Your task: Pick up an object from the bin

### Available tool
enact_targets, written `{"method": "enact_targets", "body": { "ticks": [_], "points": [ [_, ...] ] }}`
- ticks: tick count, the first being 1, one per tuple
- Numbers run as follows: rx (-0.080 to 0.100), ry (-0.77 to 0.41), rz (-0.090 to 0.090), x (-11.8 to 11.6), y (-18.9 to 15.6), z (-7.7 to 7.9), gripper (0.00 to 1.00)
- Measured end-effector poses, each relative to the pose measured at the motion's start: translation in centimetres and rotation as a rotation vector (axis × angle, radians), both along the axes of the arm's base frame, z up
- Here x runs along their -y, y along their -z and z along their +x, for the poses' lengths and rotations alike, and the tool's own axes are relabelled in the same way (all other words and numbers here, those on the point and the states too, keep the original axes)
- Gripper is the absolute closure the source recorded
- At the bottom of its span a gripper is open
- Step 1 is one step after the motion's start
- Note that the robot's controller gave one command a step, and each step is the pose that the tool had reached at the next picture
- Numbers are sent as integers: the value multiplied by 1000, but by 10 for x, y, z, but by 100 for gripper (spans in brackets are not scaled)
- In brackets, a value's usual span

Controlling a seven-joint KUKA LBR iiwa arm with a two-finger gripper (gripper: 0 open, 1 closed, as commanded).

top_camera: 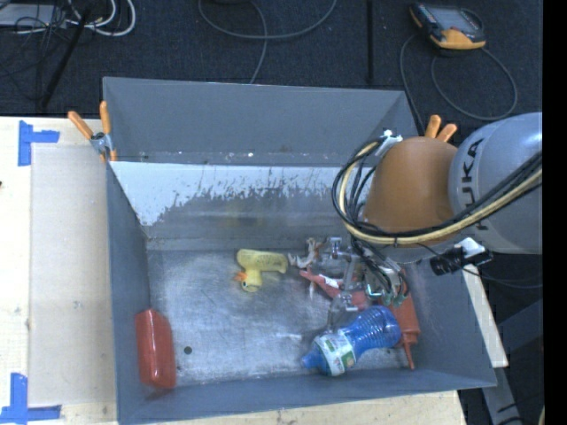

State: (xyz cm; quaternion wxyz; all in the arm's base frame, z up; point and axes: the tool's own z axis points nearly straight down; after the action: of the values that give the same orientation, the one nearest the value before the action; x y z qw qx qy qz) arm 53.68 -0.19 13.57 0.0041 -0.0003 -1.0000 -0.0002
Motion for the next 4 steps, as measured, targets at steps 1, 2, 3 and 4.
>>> {"method": "enact_targets", "body": {
  "ticks": [1, 2, 3, 4],
  "points": [
    [6, 0, 0, 0, -3, 2, 0],
    [16, -21, -1, 76, 64, 51, 0],
    [20, 16, 0, 79, 62, 41, 0],
    [10, -6, 0, 78, 63, 47, 0]
  ]
}}
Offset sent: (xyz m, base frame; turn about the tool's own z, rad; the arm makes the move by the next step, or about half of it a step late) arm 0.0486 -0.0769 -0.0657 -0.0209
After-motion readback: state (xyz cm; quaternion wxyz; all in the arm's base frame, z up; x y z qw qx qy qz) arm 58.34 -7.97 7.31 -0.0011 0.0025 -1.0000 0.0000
